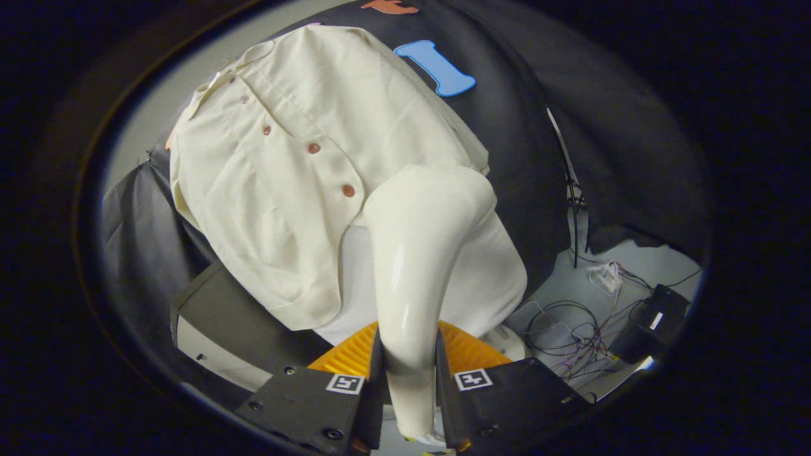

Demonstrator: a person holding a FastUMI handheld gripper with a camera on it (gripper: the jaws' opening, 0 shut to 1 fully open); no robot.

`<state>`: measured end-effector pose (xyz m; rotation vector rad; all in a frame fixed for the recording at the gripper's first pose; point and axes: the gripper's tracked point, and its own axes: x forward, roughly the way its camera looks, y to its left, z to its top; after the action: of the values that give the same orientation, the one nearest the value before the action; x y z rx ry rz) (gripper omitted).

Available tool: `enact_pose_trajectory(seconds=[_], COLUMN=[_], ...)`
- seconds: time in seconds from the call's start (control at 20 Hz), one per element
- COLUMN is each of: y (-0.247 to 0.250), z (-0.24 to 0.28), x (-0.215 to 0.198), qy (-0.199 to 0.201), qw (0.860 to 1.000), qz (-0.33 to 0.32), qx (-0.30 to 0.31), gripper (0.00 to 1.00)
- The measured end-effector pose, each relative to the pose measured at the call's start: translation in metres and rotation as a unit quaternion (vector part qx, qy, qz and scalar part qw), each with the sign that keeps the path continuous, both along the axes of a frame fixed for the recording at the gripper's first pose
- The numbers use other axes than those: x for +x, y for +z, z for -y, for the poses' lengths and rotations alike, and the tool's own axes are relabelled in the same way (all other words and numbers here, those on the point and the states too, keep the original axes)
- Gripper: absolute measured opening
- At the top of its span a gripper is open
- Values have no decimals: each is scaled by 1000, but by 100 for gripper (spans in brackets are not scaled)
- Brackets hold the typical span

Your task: Iron the clothes twice with a garment steamer, once on the left side and once on the right side.

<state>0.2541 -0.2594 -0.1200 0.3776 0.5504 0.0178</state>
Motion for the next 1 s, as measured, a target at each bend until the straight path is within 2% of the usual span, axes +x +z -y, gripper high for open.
enact_pose_trajectory(seconds=[0.3, 0.75, 1.0], y=[51, 133, 176], z=[-59, -131, -176], x=[-26, -82, -113], qy=[28, 39, 40], qw=[996, 986, 973], qz=[47, 122, 176], qx=[-76, -104, -140], gripper=[37, 38, 38])
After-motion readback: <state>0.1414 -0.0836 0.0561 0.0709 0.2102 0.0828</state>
